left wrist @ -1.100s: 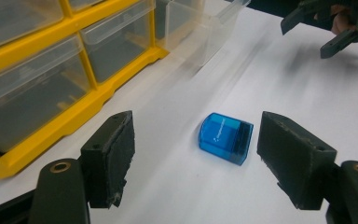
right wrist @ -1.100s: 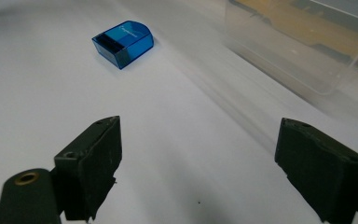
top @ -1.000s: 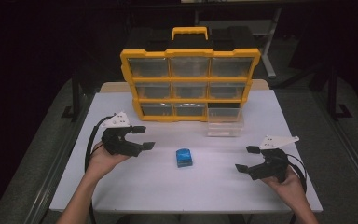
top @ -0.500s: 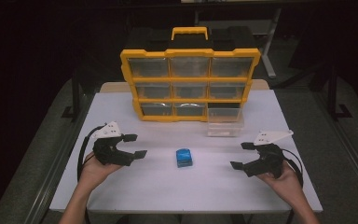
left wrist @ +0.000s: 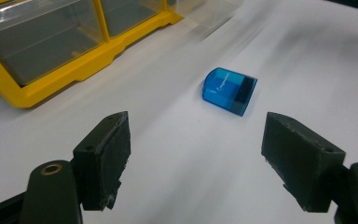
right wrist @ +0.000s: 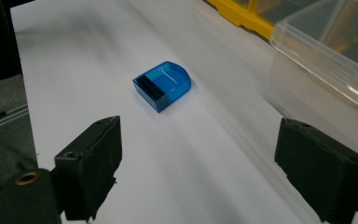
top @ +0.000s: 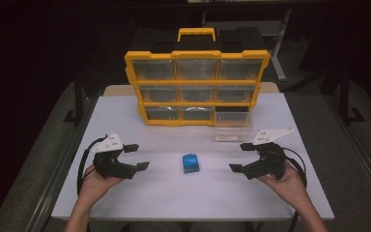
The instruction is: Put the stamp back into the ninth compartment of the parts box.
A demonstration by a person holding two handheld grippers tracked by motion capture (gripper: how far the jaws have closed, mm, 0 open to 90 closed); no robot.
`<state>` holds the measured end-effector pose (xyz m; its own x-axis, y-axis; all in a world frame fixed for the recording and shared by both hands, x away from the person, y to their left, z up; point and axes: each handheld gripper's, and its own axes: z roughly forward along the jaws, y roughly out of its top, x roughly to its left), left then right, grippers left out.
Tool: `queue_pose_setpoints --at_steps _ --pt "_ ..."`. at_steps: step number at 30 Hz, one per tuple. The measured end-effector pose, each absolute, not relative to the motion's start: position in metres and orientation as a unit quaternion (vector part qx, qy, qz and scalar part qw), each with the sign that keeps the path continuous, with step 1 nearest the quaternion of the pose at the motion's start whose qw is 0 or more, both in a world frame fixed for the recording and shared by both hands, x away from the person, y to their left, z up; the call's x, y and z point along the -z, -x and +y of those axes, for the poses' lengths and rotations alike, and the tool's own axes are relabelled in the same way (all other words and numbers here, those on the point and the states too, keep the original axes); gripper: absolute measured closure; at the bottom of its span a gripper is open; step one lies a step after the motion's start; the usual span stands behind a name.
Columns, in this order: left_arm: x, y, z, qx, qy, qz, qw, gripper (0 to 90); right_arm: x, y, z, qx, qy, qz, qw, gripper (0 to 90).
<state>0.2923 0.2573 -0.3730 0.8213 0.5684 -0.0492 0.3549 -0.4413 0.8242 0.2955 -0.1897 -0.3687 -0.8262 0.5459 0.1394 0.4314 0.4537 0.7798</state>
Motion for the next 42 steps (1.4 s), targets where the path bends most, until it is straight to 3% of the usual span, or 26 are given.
queue_pose_setpoints --at_steps 12,30,42 --pt "0.380 -0.288 0.258 -0.116 -0.839 0.278 0.453 23.6 0.371 -0.310 -0.149 -0.396 -0.276 0.875 0.042 13.9" --pt "0.384 -0.289 0.261 -0.117 -0.835 0.282 0.457 23.6 0.407 -0.332 -0.085 -0.344 -0.272 0.899 -0.019 14.2" --pt "0.383 -0.287 0.261 -0.124 -0.833 0.282 0.459 23.4 0.428 -0.341 -0.064 -0.325 -0.299 0.897 -0.013 14.1"
